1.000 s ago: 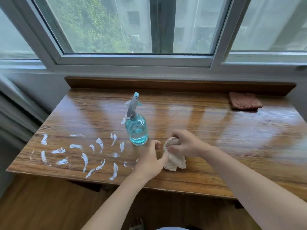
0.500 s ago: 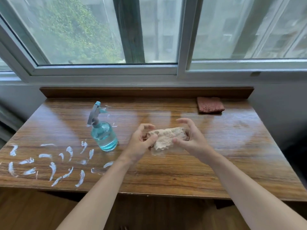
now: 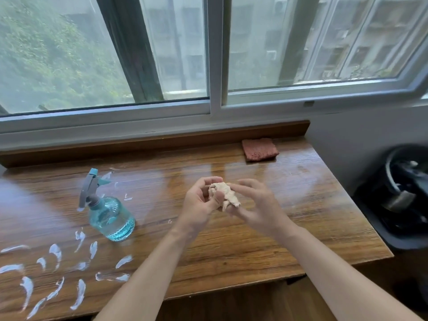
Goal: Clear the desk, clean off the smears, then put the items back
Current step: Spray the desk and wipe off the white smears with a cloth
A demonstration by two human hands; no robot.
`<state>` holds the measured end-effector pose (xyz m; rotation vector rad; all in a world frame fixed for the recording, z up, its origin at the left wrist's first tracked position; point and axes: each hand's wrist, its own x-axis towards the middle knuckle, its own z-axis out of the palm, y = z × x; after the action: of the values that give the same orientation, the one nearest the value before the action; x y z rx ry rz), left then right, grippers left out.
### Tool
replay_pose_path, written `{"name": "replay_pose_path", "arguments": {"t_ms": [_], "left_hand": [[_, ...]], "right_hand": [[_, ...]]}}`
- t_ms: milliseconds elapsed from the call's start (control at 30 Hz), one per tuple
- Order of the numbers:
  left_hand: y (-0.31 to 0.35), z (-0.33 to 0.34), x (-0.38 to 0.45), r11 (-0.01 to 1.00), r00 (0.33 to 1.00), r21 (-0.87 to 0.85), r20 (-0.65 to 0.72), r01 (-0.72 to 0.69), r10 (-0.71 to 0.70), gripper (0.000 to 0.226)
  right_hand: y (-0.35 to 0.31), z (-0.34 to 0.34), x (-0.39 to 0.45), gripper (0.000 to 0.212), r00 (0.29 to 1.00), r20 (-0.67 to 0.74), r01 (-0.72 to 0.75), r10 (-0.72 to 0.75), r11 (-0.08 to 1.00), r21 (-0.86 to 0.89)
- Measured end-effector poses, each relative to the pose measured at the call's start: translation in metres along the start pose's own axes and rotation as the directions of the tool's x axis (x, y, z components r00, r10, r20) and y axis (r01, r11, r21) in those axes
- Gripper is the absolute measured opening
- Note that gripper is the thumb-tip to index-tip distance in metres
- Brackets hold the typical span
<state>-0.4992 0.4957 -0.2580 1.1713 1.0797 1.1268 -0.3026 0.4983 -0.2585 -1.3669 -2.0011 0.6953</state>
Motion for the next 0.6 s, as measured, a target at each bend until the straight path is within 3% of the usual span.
{"name": "replay_pose_path", "arguments": {"t_ms": [133, 167, 267, 400, 533, 600], "left_hand": [[0.008, -0.009, 0.016, 0.999, 0.991, 0.013, 0.134, -0.031, 0.029, 0.053], [0.008, -0.011, 0.019, 1.0, 0.986, 0.022, 0.167, -0.021, 0.017, 0.053], [0.01, -0.015, 0.03, 0.996, 0.975, 0.086, 0.221, 0.007, -0.026, 0.035], [0.01, -0.01, 0.044, 0.89, 0.985, 0.442, 0.167, -0.111, 0.04, 0.014], [0.003, 0.01, 0.053, 0.848, 0.999, 0.529, 0.037, 0.012, -0.038, 0.051], [-0.007, 0.017, 0.061, 0.858, 0.993, 0.501, -0.028, 0.115, -0.117, 0.051]], "right_hand": [[-0.013, -0.014, 0.002, 0.015, 0.983, -0.119, -0.094, 0.143, 0.934, 0.345], [-0.015, -0.018, 0.002, 0.013, 0.971, -0.158, -0.108, 0.18, 0.918, 0.381], [-0.011, -0.029, 0.006, 0.019, 0.949, -0.226, -0.133, 0.22, 0.929, 0.344], [-0.006, -0.038, 0.011, 0.021, 0.951, -0.233, -0.129, 0.202, 0.947, 0.296], [-0.002, -0.04, 0.021, 0.024, 0.959, -0.216, -0.122, 0.185, 0.954, 0.273], [0.006, -0.046, 0.03, 0.031, 0.959, -0.224, -0.122, 0.172, 0.967, 0.223]]}}
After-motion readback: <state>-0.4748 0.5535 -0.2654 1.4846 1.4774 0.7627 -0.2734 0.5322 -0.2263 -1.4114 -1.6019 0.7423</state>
